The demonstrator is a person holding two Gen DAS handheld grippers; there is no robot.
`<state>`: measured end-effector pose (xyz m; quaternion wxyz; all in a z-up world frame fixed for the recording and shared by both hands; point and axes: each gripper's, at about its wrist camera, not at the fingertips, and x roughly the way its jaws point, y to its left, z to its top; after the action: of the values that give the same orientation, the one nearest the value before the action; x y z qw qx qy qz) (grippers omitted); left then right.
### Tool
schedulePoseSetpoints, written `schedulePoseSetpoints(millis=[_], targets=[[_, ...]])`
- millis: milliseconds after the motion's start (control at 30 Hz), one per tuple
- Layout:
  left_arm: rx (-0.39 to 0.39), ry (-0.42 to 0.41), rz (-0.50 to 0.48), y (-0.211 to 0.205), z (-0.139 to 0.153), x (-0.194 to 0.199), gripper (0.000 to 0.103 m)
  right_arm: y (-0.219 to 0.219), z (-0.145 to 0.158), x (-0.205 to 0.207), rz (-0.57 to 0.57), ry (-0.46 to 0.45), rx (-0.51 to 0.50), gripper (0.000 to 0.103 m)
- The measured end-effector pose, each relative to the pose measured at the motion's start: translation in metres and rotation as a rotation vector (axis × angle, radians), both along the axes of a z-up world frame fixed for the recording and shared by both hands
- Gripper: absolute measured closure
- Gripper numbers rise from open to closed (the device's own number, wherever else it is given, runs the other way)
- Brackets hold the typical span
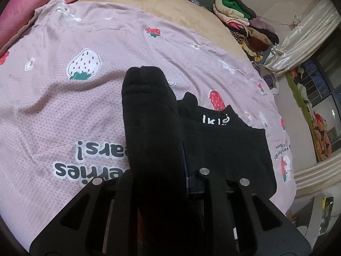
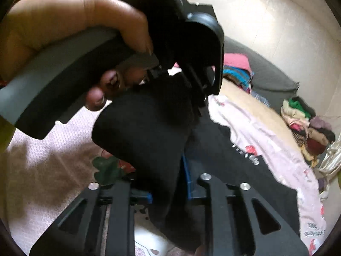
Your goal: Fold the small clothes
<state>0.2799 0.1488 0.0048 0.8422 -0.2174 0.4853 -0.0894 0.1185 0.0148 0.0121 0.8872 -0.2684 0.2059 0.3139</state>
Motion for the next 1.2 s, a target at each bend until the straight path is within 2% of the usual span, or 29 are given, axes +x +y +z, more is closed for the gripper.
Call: schedulePoseSetpoints(millis=[233, 800, 1200], targets=[[0.058, -0.021, -0.008, -0.017, 0.019, -0.004, 0.093, -0.027, 0.016, -0.005, -0.032, -0.003, 0.067, 0.087], [0.116, -0.100, -0.063, -0.077, 0.061, -0.009, 0.093, -0.083, 0.042, -0.023, -0.151, -0.020, 0.195, 0.088], [0.147, -0.111, -0.119, -0.128, 0.068, -0.002, 0.093, -0.122, 0.049, -0.036, -0.217, -0.005, 0.244, 0.088]])
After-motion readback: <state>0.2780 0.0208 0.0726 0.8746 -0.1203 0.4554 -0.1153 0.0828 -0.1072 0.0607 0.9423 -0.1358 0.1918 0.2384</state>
